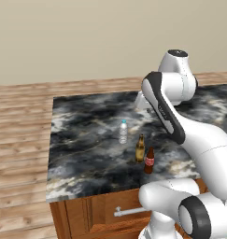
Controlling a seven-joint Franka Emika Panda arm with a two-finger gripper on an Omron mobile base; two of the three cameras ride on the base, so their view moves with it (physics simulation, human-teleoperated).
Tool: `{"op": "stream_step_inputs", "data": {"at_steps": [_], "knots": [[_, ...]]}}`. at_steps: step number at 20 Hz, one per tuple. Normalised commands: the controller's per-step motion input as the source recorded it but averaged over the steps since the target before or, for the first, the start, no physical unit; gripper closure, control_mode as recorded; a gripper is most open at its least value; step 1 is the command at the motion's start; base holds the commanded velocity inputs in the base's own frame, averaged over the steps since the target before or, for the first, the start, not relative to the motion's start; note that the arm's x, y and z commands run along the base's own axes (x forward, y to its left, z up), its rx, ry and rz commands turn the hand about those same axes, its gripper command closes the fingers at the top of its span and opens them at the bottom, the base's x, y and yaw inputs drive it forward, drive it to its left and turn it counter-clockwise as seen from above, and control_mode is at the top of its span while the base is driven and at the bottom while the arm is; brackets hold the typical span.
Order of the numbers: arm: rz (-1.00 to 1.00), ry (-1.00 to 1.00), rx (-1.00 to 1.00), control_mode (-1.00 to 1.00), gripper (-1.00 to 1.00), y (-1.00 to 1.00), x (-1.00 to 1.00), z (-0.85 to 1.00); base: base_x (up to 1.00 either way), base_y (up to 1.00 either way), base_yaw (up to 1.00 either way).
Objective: Pick the bottled drink, beer, bottled water from the counter and place them in the open cabinet.
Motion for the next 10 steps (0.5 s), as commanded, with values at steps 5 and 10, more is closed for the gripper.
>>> {"op": "stream_step_inputs", "data": {"at_steps": [5,10], "knots": [[0.0,0.02,0.0,-1.0,-1.0,0.0,0.0,0.0,0.0,0.0,0.0],[0.01,0.0,0.0,-1.0,-1.0,-0.04,0.0,-0.04,0.0,0.0,0.0]]}}
